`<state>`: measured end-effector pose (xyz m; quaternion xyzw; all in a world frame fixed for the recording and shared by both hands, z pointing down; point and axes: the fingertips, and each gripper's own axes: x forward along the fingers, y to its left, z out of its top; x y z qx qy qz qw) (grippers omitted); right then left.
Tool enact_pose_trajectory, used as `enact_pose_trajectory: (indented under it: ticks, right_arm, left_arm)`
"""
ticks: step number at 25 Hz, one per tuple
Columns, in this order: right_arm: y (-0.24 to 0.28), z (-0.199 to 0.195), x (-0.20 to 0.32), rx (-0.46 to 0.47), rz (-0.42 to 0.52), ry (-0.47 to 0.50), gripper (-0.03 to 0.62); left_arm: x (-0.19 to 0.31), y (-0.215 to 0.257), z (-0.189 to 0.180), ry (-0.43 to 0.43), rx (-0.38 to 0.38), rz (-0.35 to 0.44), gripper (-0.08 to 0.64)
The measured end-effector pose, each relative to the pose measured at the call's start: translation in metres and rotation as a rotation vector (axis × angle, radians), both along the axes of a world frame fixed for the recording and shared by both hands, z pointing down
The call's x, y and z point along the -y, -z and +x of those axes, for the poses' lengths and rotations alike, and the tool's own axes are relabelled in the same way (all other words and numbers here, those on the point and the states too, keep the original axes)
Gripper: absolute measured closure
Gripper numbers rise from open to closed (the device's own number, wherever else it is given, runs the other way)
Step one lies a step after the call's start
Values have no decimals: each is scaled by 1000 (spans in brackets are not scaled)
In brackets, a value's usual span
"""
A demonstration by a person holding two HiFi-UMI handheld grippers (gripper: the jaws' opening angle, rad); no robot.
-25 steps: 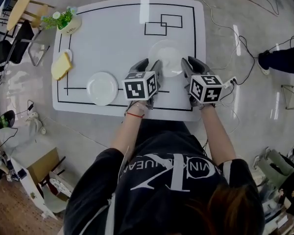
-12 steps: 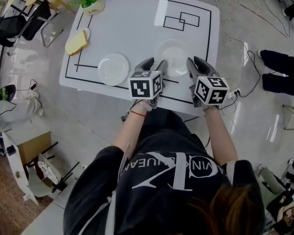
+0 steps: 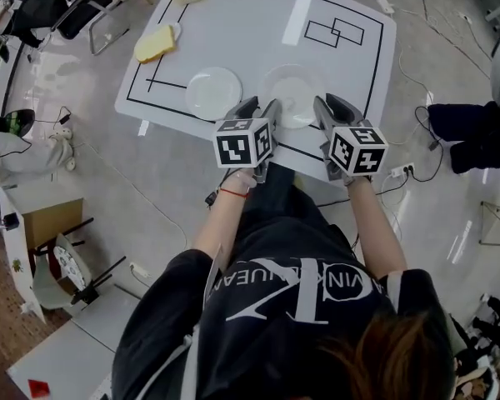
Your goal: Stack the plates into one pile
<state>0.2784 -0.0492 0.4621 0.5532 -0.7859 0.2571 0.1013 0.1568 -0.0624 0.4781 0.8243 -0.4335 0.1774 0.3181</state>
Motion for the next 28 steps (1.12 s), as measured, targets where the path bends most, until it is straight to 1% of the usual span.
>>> enact_pose_trajectory:
  ticks: [9, 14, 21, 28]
  right_arm:
    - [-6, -66, -3, 6, -5, 131, 494]
    - [-11, -100, 6, -1, -15, 186, 494]
    - [-22, -146, 31, 12, -54, 205, 494]
    - [-34, -186, 56, 30, -93, 199, 494]
  left_arm:
    - [-21, -6, -67, 134, -6, -7, 374]
    - [-18, -11, -100, 191, -17, -13, 374]
    - [8, -17, -147, 198, 0, -49, 374]
    - [35, -25, -187, 209, 7, -84, 368]
